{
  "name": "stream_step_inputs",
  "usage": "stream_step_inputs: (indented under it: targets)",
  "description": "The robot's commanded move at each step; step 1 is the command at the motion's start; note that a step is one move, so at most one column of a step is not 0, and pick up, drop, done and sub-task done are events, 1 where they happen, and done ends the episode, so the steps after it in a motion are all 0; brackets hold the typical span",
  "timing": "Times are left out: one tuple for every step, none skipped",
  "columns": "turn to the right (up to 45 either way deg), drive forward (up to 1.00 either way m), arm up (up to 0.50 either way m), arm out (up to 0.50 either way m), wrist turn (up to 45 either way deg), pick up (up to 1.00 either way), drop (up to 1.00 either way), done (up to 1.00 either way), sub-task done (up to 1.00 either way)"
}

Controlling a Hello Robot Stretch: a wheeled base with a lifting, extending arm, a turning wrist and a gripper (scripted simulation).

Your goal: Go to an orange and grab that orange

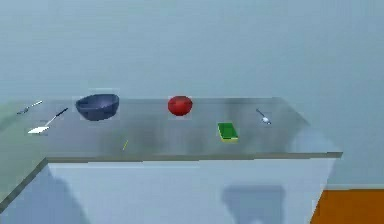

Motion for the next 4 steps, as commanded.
stream_step_inputs:
  targets:
    - [-45.0,0.00,0.00,0.00,0.0,0.00,0.00,0.00,0.00]
    - [-45.0,0.00,0.00,0.00,0.0,0.00,0.00,0.00,0.00]
    - [-45.0,0.00,0.00,0.00,0.0,0.00,0.00,0.00,0.00]
    - [-18.0,0.00,0.00,0.00,0.0,0.00,0.00,0.00,0.00]
